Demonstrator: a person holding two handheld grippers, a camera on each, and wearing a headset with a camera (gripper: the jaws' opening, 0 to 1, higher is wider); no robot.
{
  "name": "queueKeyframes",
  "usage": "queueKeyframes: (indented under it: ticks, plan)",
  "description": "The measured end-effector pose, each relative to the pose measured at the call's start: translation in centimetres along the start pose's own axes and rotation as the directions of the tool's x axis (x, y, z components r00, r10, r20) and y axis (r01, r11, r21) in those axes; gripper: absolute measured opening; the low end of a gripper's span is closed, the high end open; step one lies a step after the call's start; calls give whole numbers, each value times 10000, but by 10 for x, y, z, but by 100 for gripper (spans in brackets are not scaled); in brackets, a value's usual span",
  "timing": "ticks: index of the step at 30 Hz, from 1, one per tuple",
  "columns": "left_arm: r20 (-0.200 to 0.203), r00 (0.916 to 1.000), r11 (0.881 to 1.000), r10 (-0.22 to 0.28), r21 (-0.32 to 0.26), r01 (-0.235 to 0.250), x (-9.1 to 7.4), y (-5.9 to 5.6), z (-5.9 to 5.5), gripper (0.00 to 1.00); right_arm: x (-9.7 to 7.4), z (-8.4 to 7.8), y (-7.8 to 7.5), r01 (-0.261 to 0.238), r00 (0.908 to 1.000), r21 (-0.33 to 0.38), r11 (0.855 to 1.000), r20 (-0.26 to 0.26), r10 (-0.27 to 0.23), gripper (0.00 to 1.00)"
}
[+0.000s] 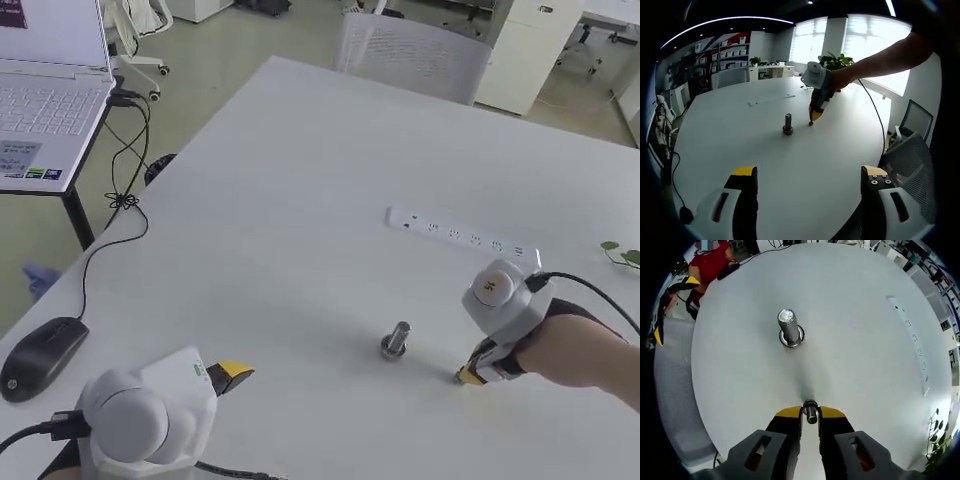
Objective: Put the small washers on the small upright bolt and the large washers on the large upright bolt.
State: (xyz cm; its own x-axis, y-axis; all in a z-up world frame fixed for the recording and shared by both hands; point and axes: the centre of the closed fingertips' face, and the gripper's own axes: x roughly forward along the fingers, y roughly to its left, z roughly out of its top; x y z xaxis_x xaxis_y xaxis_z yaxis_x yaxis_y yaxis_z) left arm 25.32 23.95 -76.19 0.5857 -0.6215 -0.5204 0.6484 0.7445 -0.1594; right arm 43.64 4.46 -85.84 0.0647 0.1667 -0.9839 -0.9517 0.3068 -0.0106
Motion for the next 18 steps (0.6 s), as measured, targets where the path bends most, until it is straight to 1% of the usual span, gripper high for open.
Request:
queueKeyframes:
  ticks: [6, 11, 18]
  plan:
    - [-81, 9999, 10000, -86, -33, 86, 2, -1, -4, 85, 5, -1, 1, -51, 10000, -94, 9999, -27, 50, 14]
    - [-44, 9999, 9998, -102, -144, 101, 4, 1, -2, 85, 9, -1, 0, -83, 10000, -80, 9999, -43, 82, 14]
    - [-85, 9998, 9998, -162, -138, 161, 6, 1, -2, 84, 9, 0, 0, -110, 9999, -120, 9999, -29, 110, 14]
